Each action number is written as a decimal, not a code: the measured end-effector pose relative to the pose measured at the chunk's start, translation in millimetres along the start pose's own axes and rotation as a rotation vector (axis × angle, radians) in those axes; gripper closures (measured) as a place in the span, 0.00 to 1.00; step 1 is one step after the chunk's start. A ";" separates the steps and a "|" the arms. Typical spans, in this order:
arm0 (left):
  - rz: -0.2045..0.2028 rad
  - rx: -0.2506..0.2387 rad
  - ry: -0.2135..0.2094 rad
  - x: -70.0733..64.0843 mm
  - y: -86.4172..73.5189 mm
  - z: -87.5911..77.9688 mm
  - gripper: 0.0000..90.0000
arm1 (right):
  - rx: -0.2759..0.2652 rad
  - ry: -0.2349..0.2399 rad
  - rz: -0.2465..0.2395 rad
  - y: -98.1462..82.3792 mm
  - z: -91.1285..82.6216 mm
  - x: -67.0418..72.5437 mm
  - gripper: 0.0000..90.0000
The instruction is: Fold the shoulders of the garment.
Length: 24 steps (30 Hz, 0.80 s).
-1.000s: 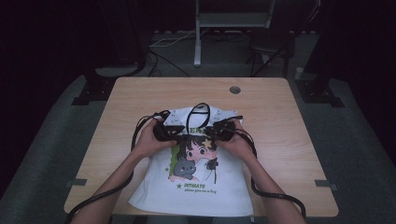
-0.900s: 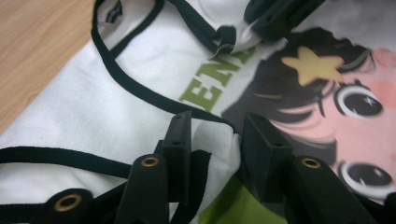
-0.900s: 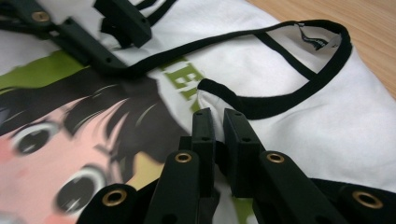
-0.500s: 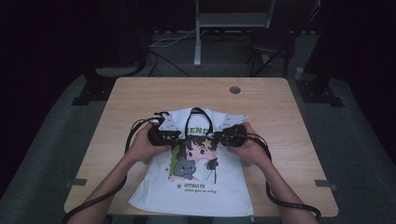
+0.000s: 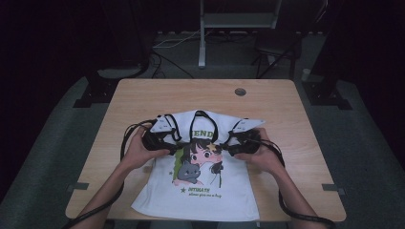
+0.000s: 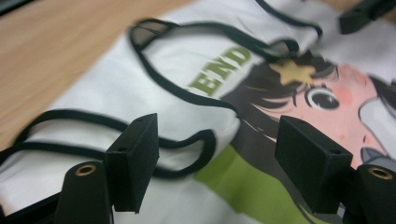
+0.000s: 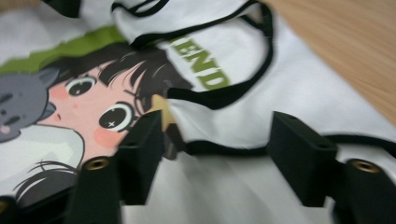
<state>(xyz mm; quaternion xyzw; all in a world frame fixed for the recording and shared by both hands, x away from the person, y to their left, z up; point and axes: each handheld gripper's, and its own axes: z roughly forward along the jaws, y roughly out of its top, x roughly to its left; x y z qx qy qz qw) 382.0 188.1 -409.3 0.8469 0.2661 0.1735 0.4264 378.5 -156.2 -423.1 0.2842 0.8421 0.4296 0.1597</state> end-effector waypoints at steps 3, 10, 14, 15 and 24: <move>-0.067 -0.045 0.042 5.0 -5.7 -15.9 0.23 | -0.023 -0.034 0.064 -8.6 -15.1 -6.8 0.27; -0.184 -0.145 0.138 12.7 -27.2 -54.4 0.23 | -0.089 -0.130 0.240 -35.9 -50.9 -26.5 0.15; -0.251 -0.197 0.185 16.3 -43.6 -74.4 0.23 | -0.135 -0.209 0.329 -54.2 -73.0 -37.2 0.15; -0.263 -0.209 0.195 17.3 -47.8 -79.0 0.23 | -0.149 -0.228 0.348 -58.7 -79.2 -39.0 0.15; -0.311 -0.256 0.249 17.4 -71.7 -106.9 0.23 | -0.232 -0.340 0.409 -87.7 -123.9 -37.9 0.15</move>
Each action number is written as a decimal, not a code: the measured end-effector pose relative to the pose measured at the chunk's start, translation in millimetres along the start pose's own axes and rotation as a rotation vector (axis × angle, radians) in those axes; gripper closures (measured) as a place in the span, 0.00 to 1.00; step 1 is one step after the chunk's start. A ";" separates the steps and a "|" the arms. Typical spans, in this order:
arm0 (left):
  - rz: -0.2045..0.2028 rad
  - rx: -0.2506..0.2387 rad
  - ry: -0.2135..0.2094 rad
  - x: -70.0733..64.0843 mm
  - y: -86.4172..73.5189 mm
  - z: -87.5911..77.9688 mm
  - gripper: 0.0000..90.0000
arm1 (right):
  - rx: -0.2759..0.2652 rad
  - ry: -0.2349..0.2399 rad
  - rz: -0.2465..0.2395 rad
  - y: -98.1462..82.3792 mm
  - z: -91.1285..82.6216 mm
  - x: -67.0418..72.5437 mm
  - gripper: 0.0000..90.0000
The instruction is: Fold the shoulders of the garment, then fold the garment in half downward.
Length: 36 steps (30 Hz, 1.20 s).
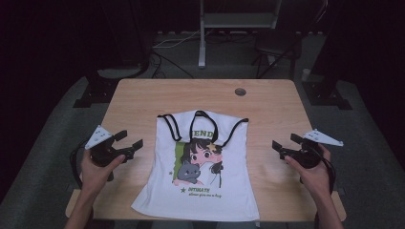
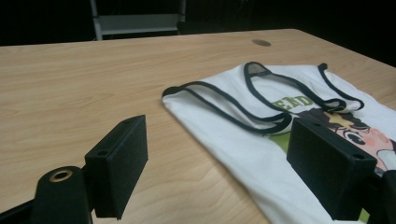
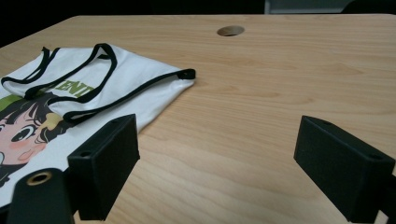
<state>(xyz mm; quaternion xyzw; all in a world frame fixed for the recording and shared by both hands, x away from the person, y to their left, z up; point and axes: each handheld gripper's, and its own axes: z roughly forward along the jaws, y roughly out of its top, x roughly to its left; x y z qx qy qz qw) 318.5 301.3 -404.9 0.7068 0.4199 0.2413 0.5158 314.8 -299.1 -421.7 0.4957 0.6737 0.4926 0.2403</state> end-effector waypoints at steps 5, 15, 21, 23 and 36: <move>-0.012 -0.003 0.002 1.4 -3.4 -2.8 0.23 | 0.000 -0.013 0.000 -3.8 -7.0 -2.4 0.15; 0.009 0.002 -0.009 -0.4 3.6 5.7 0.23 | 0.013 0.001 -0.021 0.8 0.8 2.9 0.15; 0.011 0.005 -0.014 -1.4 9.9 10.7 0.23 | 0.010 0.011 -0.032 8.3 5.4 6.9 0.15; 0.018 0.009 -0.016 -0.3 14.1 15.7 0.23 | 0.014 0.022 -0.037 11.4 8.2 8.9 0.15; -0.009 0.212 -0.005 41.8 39.7 99.9 0.23 | 0.150 0.088 -0.127 43.6 66.1 11.5 0.18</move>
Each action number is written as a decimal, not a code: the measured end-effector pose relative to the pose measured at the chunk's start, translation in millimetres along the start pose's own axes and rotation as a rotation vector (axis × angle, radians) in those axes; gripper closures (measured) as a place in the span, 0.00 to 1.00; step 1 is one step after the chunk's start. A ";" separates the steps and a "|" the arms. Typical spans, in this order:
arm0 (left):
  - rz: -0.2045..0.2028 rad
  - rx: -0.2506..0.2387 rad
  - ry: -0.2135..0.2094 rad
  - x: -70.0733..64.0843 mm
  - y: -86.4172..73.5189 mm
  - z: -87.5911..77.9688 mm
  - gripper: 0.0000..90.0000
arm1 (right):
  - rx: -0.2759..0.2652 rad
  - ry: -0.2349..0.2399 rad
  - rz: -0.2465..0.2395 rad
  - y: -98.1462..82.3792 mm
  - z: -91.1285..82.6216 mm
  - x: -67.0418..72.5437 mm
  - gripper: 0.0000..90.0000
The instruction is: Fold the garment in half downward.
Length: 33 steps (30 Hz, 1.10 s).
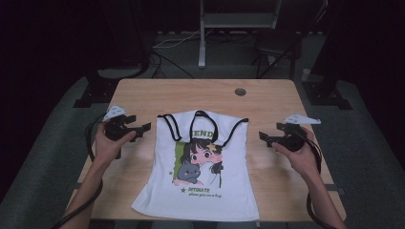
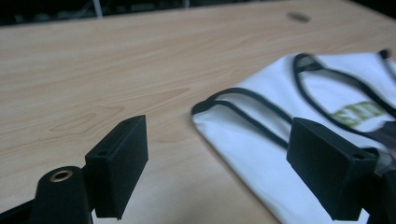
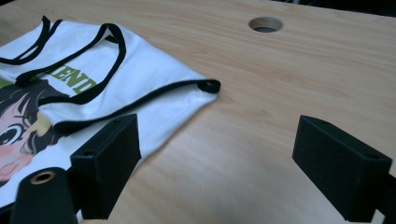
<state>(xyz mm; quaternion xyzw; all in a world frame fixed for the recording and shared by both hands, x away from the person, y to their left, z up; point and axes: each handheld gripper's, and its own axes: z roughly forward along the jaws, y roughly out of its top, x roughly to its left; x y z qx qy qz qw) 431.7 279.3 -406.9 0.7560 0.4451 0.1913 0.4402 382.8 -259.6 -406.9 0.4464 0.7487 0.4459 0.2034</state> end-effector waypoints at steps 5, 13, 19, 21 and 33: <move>-0.007 0.086 -0.025 5.5 11.0 28.5 0.23 | 0.055 0.047 -0.009 23.8 35.5 -7.5 0.26; 0.023 0.145 -0.057 2.5 12.2 54.6 0.29 | 0.136 0.076 -0.006 34.5 81.4 -14.8 0.38; 0.030 0.165 -0.065 4.3 11.5 63.5 0.30 | 0.163 0.090 -0.017 30.3 94.1 -16.2 0.44; 0.034 0.166 -0.069 4.8 11.7 65.5 0.37 | 0.170 0.092 -0.022 28.5 96.4 -16.6 0.45; 0.078 0.204 -0.069 2.1 23.2 84.3 0.37 | 0.190 0.108 -0.061 25.9 102.9 -15.4 0.52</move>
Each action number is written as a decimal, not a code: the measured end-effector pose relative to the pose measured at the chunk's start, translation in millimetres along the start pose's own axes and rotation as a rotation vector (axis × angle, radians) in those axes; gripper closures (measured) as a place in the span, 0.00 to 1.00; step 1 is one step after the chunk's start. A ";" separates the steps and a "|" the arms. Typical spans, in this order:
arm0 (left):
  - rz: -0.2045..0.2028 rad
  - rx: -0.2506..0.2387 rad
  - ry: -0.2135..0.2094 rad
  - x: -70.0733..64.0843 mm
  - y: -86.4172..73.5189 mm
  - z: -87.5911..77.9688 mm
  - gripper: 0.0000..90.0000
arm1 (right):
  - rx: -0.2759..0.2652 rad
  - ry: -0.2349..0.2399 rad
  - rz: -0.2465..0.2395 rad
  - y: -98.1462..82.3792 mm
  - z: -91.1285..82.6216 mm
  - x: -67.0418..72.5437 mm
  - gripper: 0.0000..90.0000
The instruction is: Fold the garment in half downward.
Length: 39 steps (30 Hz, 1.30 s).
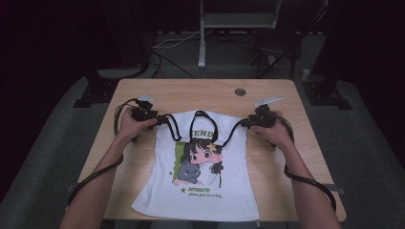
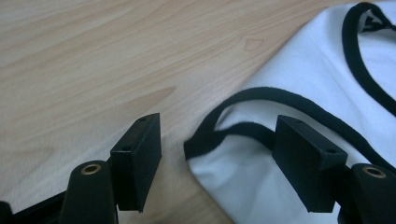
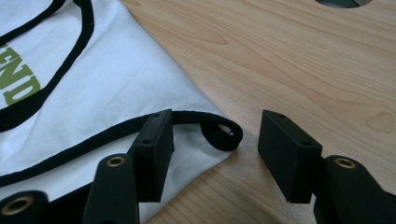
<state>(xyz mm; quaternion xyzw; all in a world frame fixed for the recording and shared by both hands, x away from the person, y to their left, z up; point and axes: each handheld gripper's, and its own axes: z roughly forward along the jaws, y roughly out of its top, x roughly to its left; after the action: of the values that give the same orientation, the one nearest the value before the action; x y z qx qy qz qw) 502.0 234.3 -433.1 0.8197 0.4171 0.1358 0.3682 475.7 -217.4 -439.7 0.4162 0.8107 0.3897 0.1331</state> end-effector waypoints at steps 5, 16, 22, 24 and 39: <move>0.047 0.002 0.004 -5.0 2.6 3.5 0.42 | -0.009 0.000 -0.032 -0.7 1.2 3.1 0.61; 0.092 0.021 -0.056 -14.0 9.5 5.3 0.91 | 0.003 0.070 -0.021 2.7 5.2 9.8 0.89; -0.001 -0.057 -0.091 -7.7 14.8 -2.3 0.92 | -0.090 0.142 0.117 7.4 -2.3 1.2 0.90; -0.013 -0.082 -0.099 -6.2 17.6 -5.7 0.93 | -0.117 0.149 0.151 10.9 -7.1 -2.0 0.90; -0.073 -0.215 -0.132 -5.2 37.9 -24.1 0.92 | -0.212 0.130 0.168 34.7 -21.1 -3.0 0.91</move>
<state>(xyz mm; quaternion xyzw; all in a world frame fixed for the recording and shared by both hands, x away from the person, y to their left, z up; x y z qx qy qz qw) 508.1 227.6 -388.8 0.7669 0.4045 0.1122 0.4854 486.0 -218.6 -400.3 0.4403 0.7342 0.5089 0.0904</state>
